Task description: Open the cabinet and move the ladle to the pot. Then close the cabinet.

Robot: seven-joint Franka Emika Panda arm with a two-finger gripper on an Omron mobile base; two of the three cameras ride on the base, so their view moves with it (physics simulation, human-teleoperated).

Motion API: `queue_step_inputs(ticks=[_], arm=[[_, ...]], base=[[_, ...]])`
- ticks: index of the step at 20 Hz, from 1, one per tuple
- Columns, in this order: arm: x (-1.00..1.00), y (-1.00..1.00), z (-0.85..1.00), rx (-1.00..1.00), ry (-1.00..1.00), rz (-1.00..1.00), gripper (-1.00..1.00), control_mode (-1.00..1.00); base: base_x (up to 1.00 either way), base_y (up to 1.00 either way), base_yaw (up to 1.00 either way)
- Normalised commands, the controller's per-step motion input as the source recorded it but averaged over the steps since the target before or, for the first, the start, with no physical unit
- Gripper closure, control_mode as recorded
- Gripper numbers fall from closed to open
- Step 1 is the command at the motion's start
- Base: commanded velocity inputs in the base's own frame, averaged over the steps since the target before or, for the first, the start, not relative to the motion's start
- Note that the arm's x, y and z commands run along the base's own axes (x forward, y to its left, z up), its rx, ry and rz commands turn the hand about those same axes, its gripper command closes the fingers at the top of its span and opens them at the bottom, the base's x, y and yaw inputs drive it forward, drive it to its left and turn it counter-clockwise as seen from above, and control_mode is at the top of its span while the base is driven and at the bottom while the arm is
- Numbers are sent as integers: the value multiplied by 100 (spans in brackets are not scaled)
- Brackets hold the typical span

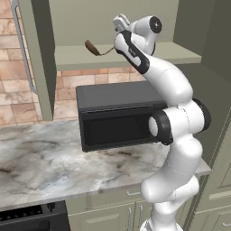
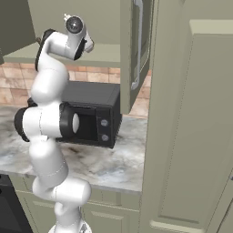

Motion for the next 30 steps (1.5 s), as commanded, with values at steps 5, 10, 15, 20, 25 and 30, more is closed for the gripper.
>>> queue_step_inputs(ticks=[5,10,15,20,25,30], arm=[[40,0,-2,1,0,-1,-100,-100],[27,0,-4,1,0,-2,-100,-100],[27,1,-8,0,0,-4,-100,-100],[21,16,-11,0,0,-6,-100,-100],[21,30,-15,0,0,-8,100,-100],[9,19,-4,0,0,-8,100,-100]], base=[[0,0,0],[0,0,0],[0,0,0],[0,0,0],[0,0,0],[0,0,0]])
